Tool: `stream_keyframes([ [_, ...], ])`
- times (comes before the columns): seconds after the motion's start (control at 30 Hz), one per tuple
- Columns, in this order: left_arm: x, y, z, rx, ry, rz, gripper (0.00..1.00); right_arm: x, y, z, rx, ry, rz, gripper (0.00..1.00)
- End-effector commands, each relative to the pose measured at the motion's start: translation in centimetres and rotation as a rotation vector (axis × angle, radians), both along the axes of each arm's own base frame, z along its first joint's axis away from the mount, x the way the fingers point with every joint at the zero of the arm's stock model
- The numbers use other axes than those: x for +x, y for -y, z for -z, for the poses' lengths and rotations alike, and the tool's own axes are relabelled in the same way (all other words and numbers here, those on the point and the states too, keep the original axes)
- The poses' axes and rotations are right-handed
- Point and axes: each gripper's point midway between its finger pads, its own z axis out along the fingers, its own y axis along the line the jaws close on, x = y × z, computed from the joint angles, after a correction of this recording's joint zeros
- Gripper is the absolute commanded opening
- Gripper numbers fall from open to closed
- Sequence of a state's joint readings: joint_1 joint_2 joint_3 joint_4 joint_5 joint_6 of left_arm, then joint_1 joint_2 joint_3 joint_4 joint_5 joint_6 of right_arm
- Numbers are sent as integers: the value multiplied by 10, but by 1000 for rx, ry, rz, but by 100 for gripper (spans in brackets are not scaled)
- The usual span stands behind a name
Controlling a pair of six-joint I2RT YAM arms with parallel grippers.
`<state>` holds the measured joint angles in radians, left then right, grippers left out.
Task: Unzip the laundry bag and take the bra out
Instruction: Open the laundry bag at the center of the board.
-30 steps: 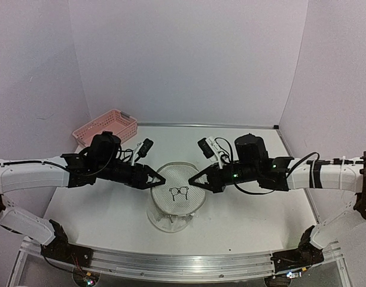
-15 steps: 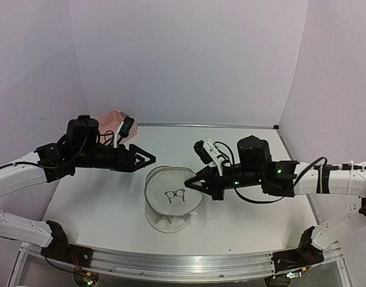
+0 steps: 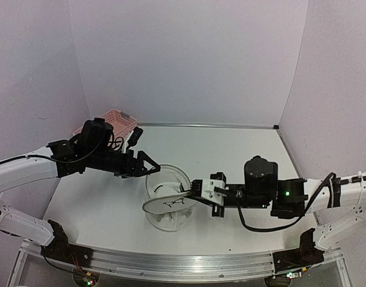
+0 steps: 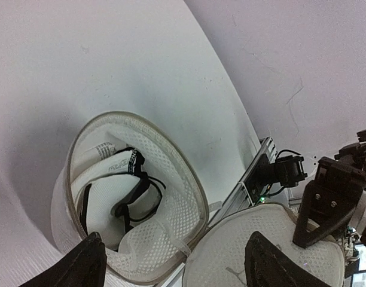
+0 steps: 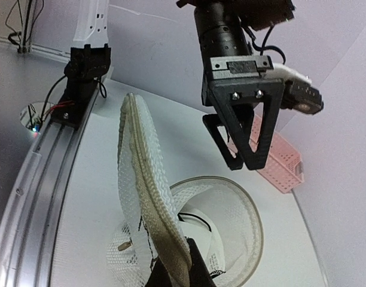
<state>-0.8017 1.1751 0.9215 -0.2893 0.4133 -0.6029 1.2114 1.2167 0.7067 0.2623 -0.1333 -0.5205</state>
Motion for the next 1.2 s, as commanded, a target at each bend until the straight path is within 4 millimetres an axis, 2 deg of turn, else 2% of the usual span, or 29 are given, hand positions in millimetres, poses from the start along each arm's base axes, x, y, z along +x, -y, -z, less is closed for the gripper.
stream_keyframes([
  [0.0,0,5,5,2,-25,24,80,3,-3,-8,16,290,61,0],
  [0.17,13,1,33,108,-38,-28,80,-8,-11,0,-22,431,85,0],
  [0.27,28,-9,47,201,-26,-102,80,-18,-13,3,-41,488,91,0],
  [0.57,54,-17,49,326,32,-181,79,-43,-16,21,-96,522,88,0],
  [0.63,57,-16,42,330,50,-184,79,-47,-17,26,-105,517,85,0],
  [0.87,58,-18,22,344,107,-161,80,-56,-18,42,-131,498,82,0],
  [0.97,51,-13,28,361,95,-92,80,-58,-18,46,-138,500,95,0],
  [1.17,45,-2,57,451,75,-17,80,-59,-16,55,-156,517,110,0],
])
